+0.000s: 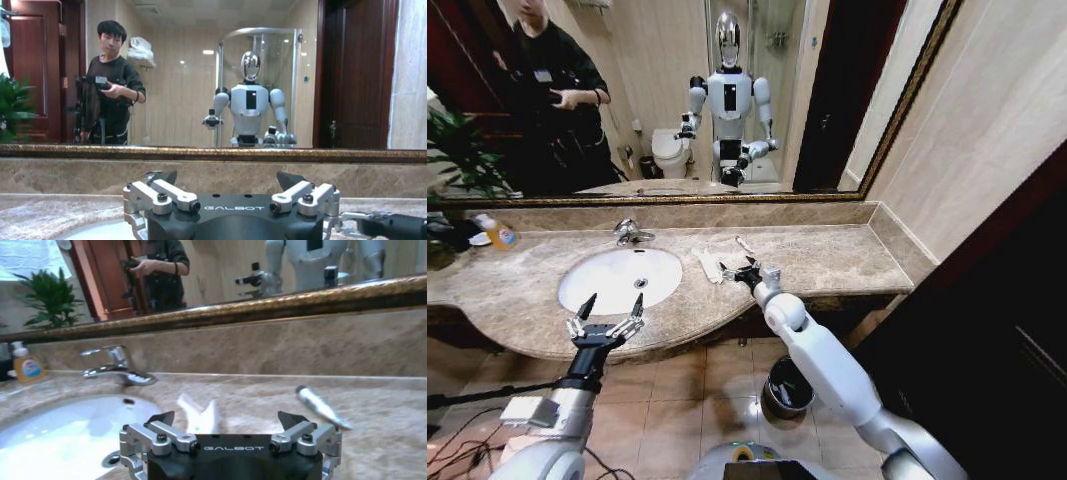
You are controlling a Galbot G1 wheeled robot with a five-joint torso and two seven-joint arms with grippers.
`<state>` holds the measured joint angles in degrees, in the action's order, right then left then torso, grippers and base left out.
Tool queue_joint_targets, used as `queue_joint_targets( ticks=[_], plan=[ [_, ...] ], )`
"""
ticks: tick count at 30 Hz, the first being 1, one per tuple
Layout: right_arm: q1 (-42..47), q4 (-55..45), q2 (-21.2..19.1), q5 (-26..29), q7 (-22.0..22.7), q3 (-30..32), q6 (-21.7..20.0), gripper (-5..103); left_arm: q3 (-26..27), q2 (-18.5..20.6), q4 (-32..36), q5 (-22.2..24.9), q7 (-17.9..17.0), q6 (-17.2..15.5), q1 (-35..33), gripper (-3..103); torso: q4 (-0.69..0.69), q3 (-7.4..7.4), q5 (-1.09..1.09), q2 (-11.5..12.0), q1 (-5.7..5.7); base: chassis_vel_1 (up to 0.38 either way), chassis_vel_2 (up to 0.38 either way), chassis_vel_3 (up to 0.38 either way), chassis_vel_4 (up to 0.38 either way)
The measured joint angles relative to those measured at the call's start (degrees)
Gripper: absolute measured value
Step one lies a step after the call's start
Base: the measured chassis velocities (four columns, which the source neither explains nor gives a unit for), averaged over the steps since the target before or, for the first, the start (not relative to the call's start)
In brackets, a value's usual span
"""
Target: Pick up the trash from the sink and place it in the trash bin.
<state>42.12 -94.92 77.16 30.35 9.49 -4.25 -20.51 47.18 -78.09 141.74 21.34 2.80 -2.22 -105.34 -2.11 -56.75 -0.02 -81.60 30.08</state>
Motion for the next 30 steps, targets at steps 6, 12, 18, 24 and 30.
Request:
queue_joint_targets(
  ticks=[6,12,18,24,30],
  plan=[
    [1.0,1.3,3.0,-0.5,1.1,-0.8,-0.2,100,0.0,0.0,0.0,0.0,0.0,0.0,0.0,100,0.0,0.0,0.01,0.0,0.0,0.0,0.0,0.0,0.0],
    [1.9,3.7,5.9,-1.4,4.0,-0.6,-0.3,100,0.0,0.0,0.0,0.0,0.0,0.0,0.0,100,0.0,0.0,0.01,0.0,0.0,0.0,0.0,0.0,0.0],
    [2.6,4.8,6.9,-1.4,6.6,-0.1,-0.2,100,0.0,0.0,0.0,0.0,0.0,0.0,0.0,100,0.0,0.0,0.02,0.0,0.0,0.0,0.0,0.0,0.0],
    [3.1,5.5,7.6,-1.4,7.3,-0.1,0.6,96,0.0,0.0,0.0,0.0,0.0,0.0,0.0,100,0.0,0.0,0.02,0.0,0.0,0.0,0.0,0.0,0.0],
    [3.4,5.9,8.0,-1.4,7.3,-0.2,1.0,76,0.0,0.0,0.0,0.0,0.0,0.0,0.0,100,0.0,0.0,0.02,0.0,0.0,0.0,0.0,0.0,0.0]
  ],
)
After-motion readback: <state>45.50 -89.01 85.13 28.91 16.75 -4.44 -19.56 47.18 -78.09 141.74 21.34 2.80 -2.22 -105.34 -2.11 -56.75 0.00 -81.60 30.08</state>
